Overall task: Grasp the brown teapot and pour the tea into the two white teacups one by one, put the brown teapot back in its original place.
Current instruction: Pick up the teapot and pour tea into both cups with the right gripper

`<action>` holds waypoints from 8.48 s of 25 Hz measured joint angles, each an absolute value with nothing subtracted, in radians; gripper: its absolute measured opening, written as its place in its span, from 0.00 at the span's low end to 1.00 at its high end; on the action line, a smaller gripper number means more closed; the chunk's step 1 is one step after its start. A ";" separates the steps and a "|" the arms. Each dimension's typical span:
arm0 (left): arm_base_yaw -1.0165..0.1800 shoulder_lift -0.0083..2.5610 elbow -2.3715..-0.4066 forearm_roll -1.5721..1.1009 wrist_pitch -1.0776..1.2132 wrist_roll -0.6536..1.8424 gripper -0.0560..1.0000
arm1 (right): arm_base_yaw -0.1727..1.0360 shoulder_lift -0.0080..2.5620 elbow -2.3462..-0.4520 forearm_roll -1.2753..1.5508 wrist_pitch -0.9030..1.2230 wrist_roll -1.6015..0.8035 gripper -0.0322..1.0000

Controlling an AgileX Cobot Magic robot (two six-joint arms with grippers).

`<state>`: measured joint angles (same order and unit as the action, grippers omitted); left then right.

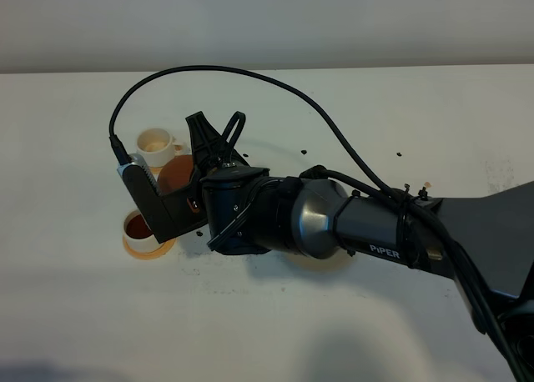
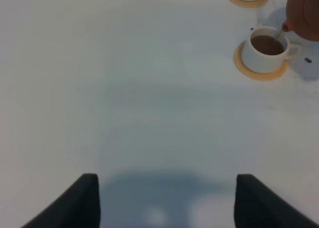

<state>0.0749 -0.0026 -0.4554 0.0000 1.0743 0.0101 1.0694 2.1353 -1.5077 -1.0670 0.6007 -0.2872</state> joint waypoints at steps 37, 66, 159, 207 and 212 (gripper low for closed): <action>0.075 -0.003 -0.455 0.000 1.074 0.010 0.57 | 1.068 1.937 -1.503 -0.174 0.759 0.000 0.12; 0.075 -0.003 -0.455 0.000 1.074 0.010 0.57 | 1.031 2.018 -1.292 0.000 0.505 -0.047 0.12; 0.075 -0.003 -0.455 0.000 1.074 0.010 0.57 | 0.842 2.333 -1.860 -0.675 0.479 -0.257 0.12; 0.075 -0.003 -0.455 0.000 1.074 0.010 0.57 | 0.830 2.369 -1.860 -0.957 0.382 -0.257 0.12; 0.075 -0.003 -0.455 0.000 1.074 0.010 0.57 | 0.830 2.369 -1.860 -0.991 0.381 -0.257 0.12</action>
